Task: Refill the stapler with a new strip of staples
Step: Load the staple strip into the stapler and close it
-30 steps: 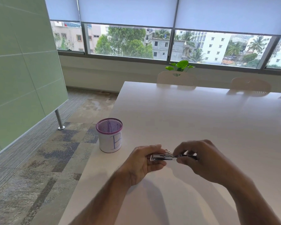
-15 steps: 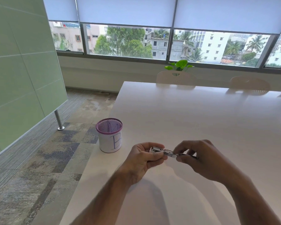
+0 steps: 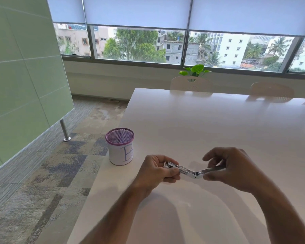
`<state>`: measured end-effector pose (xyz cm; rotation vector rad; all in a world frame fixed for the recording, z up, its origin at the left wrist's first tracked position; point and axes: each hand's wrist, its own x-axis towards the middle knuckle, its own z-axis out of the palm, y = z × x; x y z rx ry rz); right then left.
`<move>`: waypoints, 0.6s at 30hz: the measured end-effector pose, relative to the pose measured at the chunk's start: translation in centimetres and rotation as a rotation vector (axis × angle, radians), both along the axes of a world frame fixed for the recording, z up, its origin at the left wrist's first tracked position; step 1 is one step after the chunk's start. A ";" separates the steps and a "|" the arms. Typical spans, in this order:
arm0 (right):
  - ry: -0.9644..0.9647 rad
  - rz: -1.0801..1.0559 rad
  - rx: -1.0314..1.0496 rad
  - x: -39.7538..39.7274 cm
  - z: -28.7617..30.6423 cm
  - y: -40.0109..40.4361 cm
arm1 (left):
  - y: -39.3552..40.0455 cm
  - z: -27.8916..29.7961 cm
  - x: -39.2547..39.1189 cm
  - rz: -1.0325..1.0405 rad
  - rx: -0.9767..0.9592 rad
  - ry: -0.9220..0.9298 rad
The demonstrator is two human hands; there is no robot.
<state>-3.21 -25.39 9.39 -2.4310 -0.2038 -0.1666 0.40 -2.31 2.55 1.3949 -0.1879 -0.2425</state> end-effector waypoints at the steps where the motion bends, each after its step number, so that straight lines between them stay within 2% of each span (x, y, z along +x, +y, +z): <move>1: -0.008 0.014 0.019 0.0 0.0 0.0 | -0.1 -0.1 0.0 -0.005 0.030 -0.014; 5: -0.001 0.083 0.242 0.3 -0.7 0.6 | -0.6 -0.4 -0.2 -0.032 0.065 -0.048; 8: -0.018 0.058 0.415 1.0 -1.7 1.8 | -0.6 -0.3 -0.4 -0.045 0.034 -0.063; 11: -0.019 0.037 0.361 1.5 -2.9 2.8 | -0.8 -0.1 -0.6 -0.059 0.027 -0.088; 18: 0.250 0.162 0.472 1.4 -3.6 3.2 | -0.8 0.0 -0.8 -0.020 -0.006 -0.126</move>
